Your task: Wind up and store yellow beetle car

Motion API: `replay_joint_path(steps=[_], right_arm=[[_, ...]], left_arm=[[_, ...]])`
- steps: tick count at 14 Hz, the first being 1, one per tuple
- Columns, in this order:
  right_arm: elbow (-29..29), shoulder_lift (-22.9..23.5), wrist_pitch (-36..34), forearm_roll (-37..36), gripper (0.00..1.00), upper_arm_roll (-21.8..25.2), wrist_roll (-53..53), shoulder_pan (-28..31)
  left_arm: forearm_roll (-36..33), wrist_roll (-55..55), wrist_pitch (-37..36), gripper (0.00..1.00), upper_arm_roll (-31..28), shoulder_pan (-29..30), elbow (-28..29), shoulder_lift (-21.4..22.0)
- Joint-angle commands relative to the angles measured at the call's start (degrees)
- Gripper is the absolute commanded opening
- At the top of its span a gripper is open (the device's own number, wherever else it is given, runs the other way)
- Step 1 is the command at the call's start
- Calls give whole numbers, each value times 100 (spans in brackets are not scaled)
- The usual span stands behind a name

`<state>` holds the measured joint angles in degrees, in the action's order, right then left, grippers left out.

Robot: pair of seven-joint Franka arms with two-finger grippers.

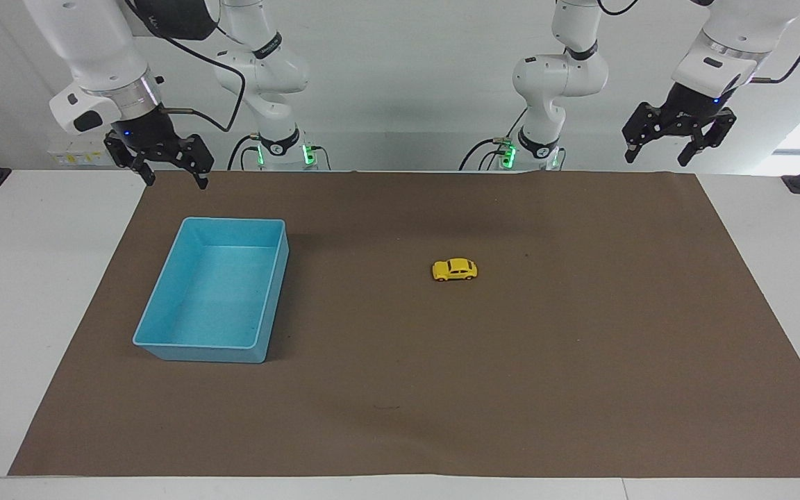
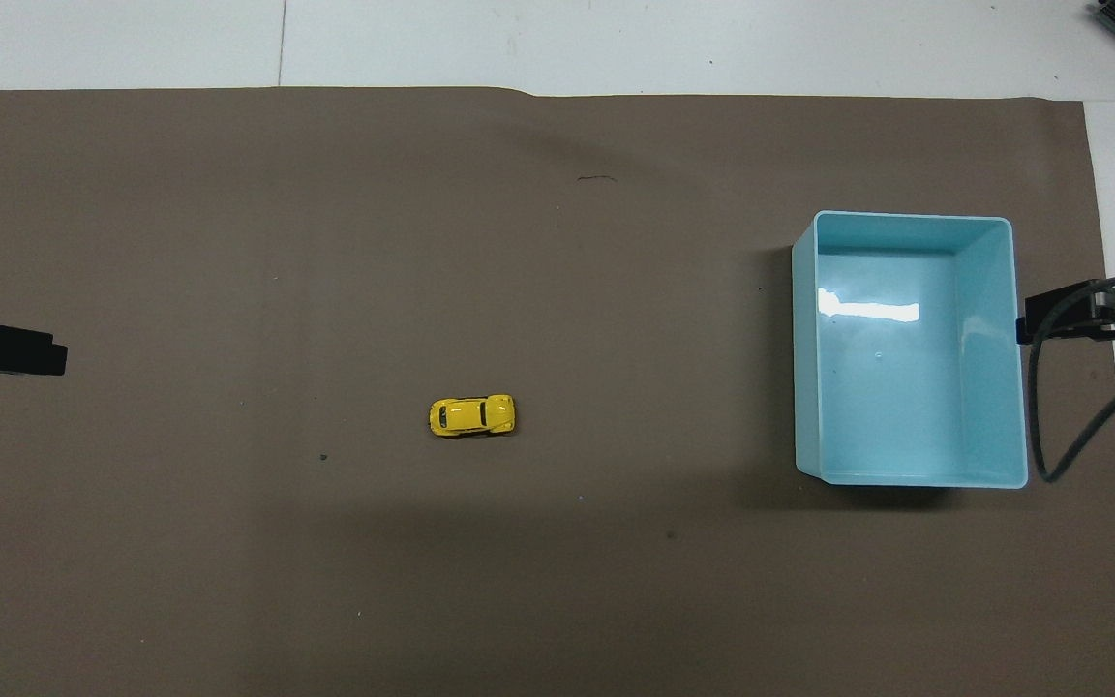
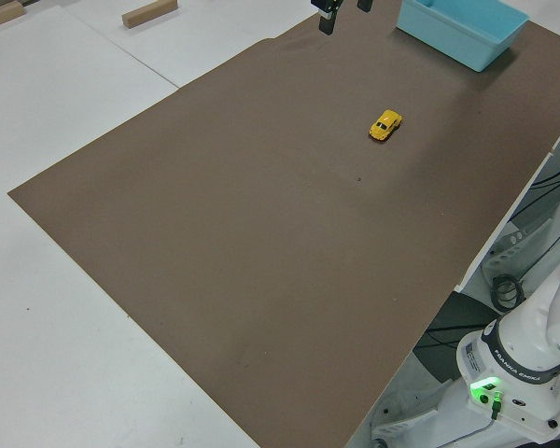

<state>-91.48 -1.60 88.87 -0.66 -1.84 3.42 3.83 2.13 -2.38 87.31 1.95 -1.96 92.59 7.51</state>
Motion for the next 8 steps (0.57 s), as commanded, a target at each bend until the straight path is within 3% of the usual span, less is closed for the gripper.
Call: replay_joint_path(steps=[1,8], right_arm=[[-45,-86,-72,57,100,-62,-34,57],[-45,-86,-72,57,100,-62,-34,57]], left_arm=[[68,-26,-82,100,34,125,145,119],[68,-8,-258,100,25,134,128,128]])
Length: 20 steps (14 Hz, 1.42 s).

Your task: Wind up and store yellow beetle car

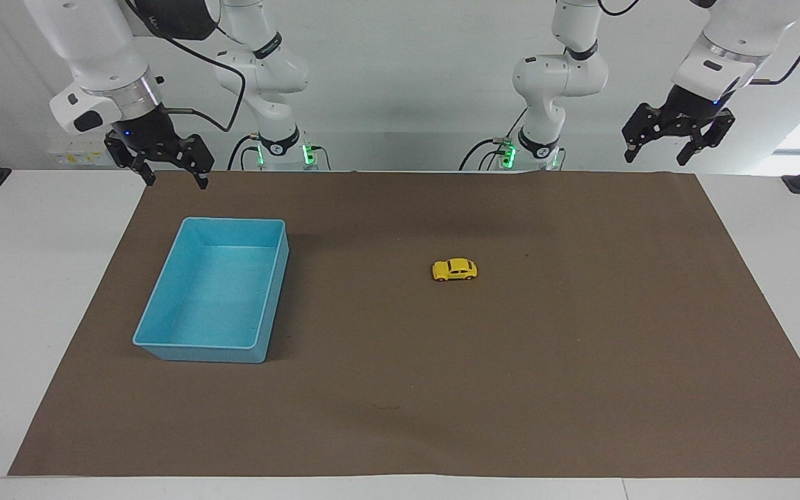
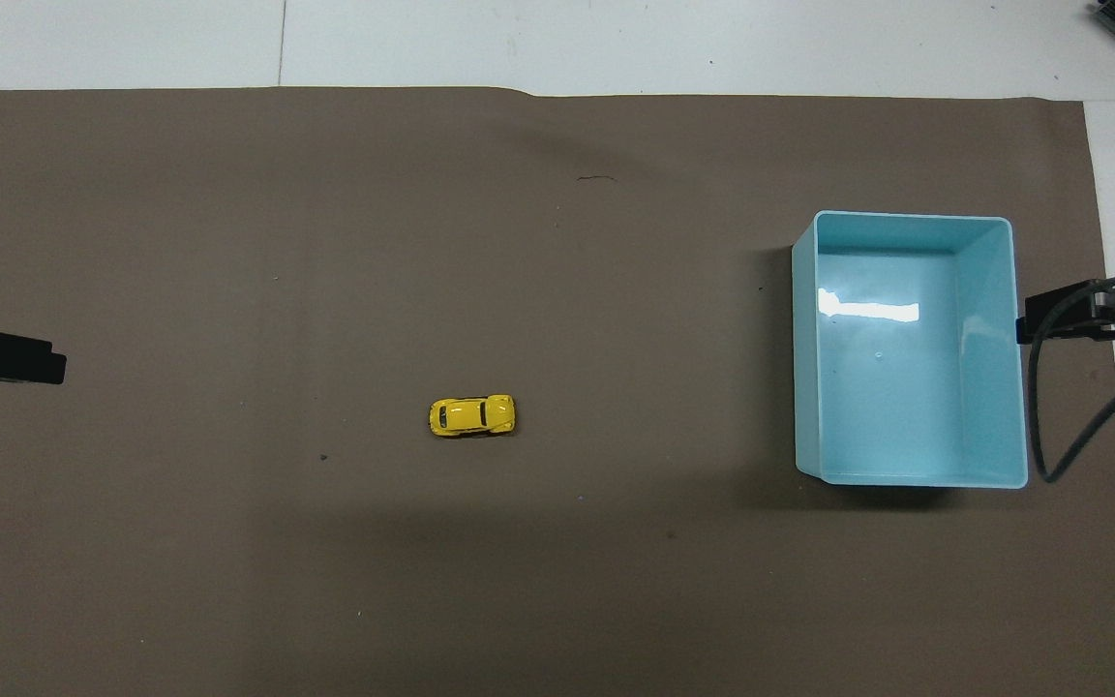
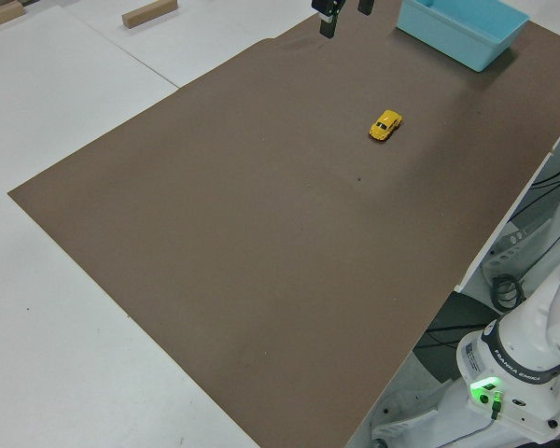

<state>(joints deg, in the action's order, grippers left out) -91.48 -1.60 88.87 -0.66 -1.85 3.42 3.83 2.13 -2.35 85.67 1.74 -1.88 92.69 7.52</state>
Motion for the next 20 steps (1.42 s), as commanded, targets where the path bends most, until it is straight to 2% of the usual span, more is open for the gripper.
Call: replay_joint_path(steps=[1,5,11,20], right_arm=[[-45,-86,-72,57,100,-61,-34,57],[-45,-86,-72,57,100,-61,-34,48],[-45,-86,-72,57,100,-61,-34,57],[-54,-86,-72,57,100,-61,-34,48]], left_arm=[[68,-11,-103,100,46,161,109,127],[68,269,-77,100,63,153,39,83],[77,1376,46,100,55,162,83,92],[200,4037,116,100,116,-163,390,66]])
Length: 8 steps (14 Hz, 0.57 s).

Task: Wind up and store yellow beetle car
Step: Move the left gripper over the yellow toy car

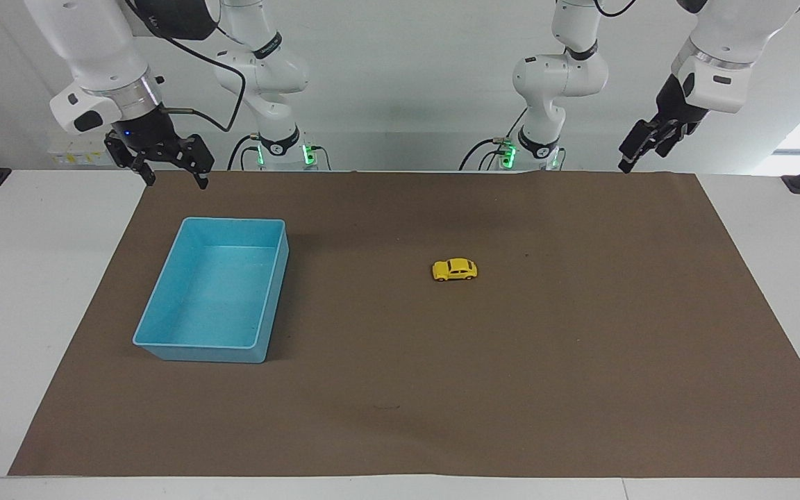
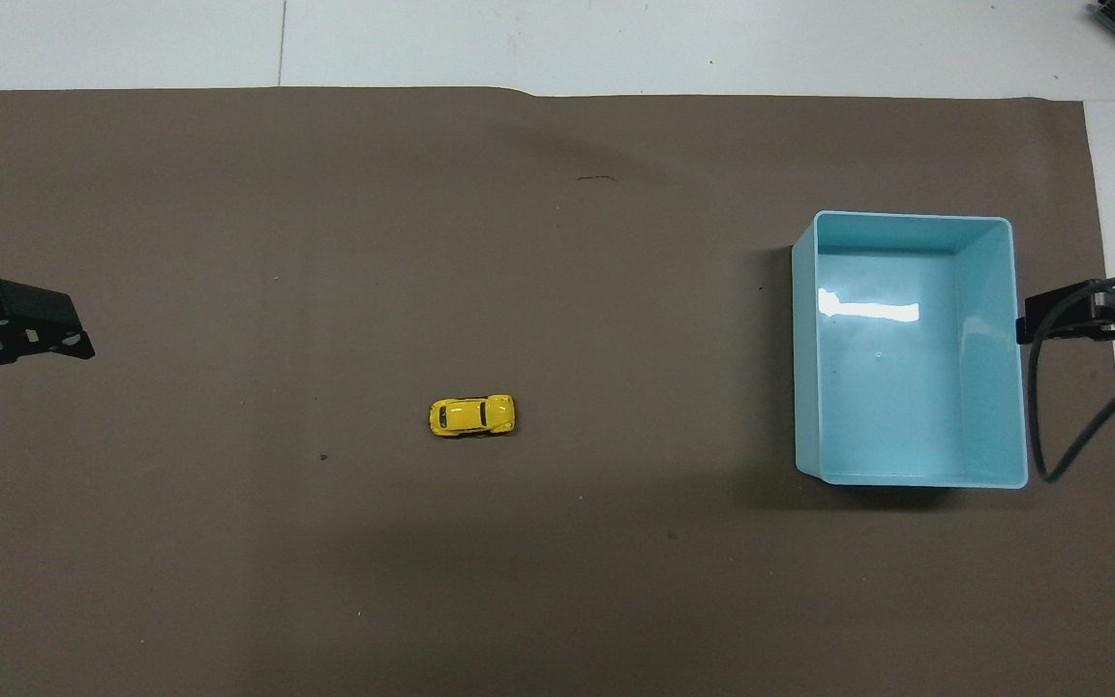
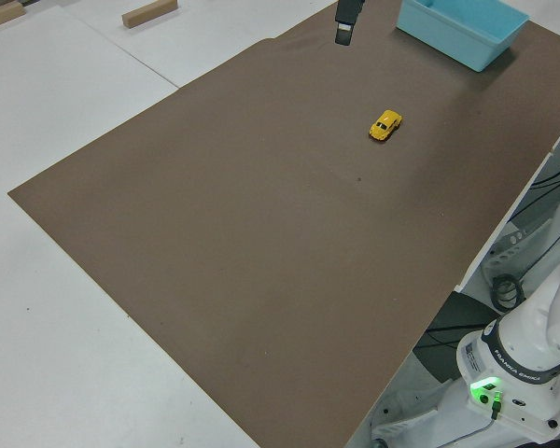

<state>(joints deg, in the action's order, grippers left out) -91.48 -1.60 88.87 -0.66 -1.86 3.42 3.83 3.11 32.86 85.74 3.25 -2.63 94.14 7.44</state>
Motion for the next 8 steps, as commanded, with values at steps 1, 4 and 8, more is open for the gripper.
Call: replay_joint_path(steps=[1,4,8], right_arm=[[-54,-86,-72,57,100,-61,-34,48],[-54,-86,-72,57,100,-61,-34,48],[-54,-86,-80,49,100,-61,-34,48]], left_arm=[[102,868,153,100,-26,-141,306,74],[137,2535,495,100,-17,-396,403,-110],[461,4742,1242,100,-17,-660,789,-172]])
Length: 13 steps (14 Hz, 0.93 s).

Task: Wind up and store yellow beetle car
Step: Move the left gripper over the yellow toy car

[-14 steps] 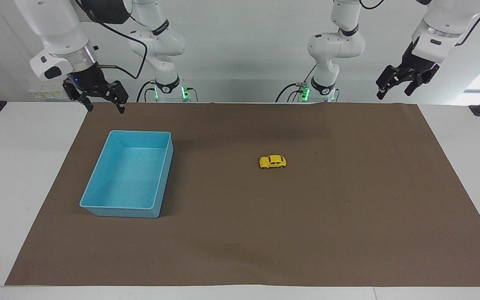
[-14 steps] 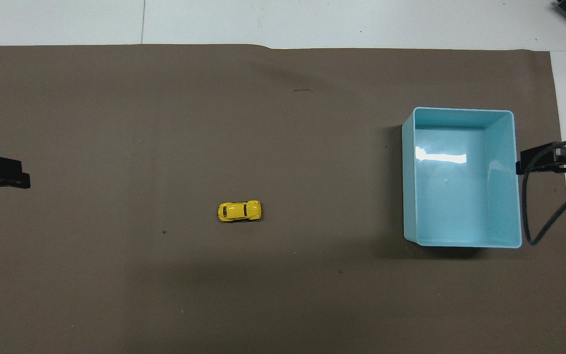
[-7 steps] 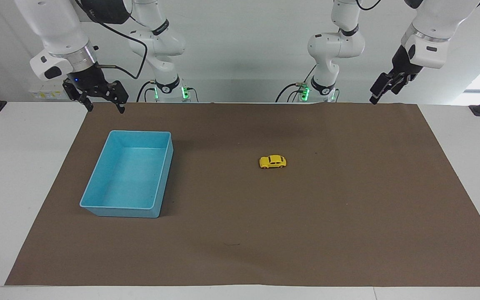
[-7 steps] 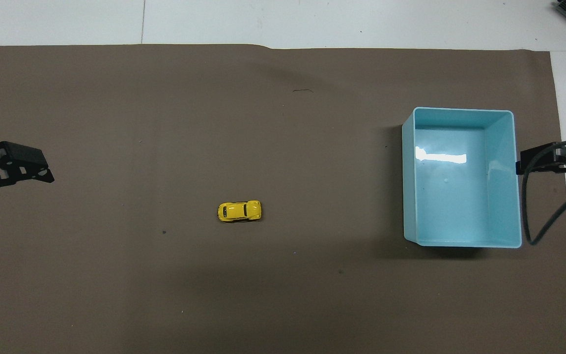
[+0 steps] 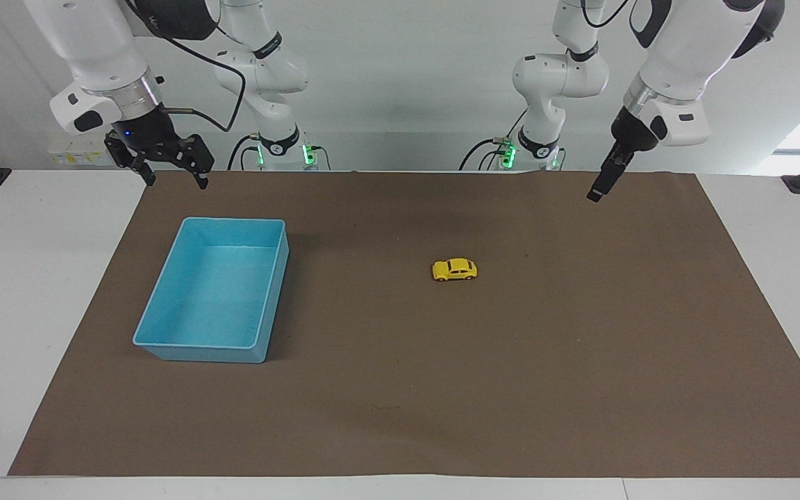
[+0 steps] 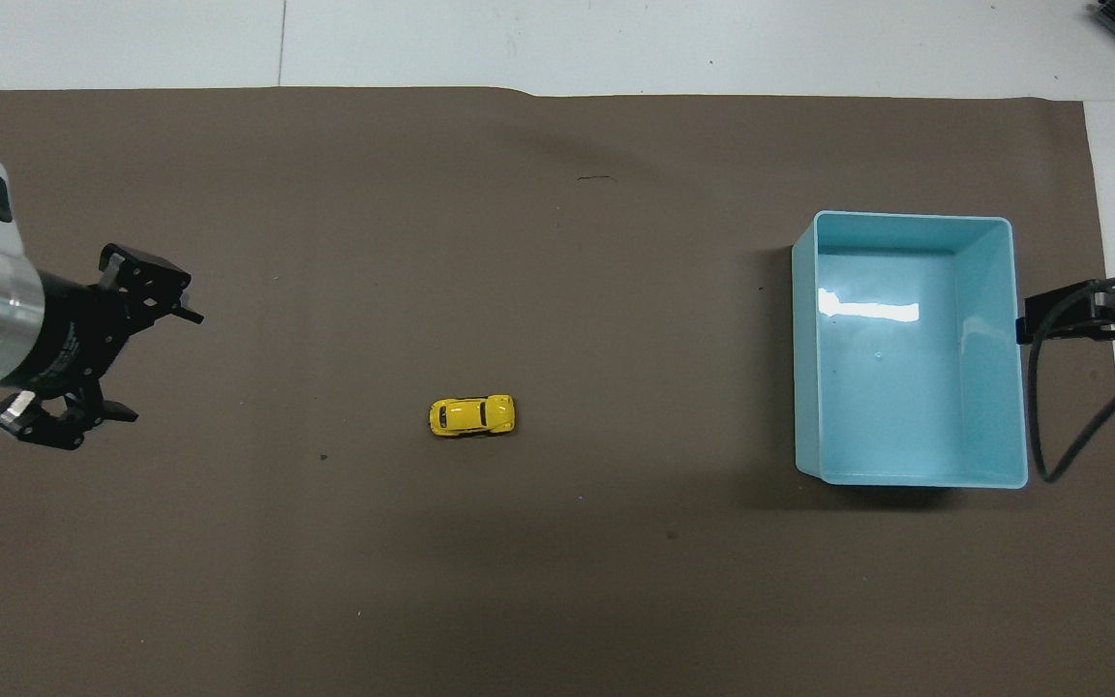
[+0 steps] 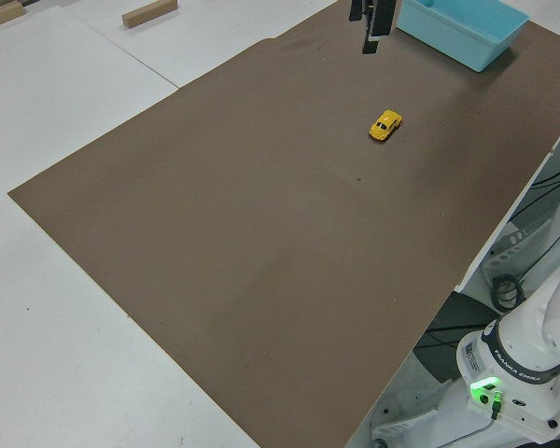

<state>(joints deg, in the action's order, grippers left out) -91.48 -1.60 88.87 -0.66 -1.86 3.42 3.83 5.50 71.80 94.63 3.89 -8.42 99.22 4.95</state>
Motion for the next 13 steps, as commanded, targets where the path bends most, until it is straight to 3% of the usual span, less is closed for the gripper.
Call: replay_joint_path(steps=[1,5,8,13], right_arm=[[-54,-86,-71,49,100,-60,-34,48],[-54,-86,-80,49,100,-60,-43,57],[-54,-86,-80,49,100,-60,-34,57],[-45,-86,-54,57,100,-60,-17,57]], left_arm=[[241,1079,432,100,-82,-185,377,77],[355,2396,801,100,-91,-545,536,-124],[294,4030,1214,100,-99,-1028,563,-406],[294,4957,2110,100,-99,-1670,966,-1038]])
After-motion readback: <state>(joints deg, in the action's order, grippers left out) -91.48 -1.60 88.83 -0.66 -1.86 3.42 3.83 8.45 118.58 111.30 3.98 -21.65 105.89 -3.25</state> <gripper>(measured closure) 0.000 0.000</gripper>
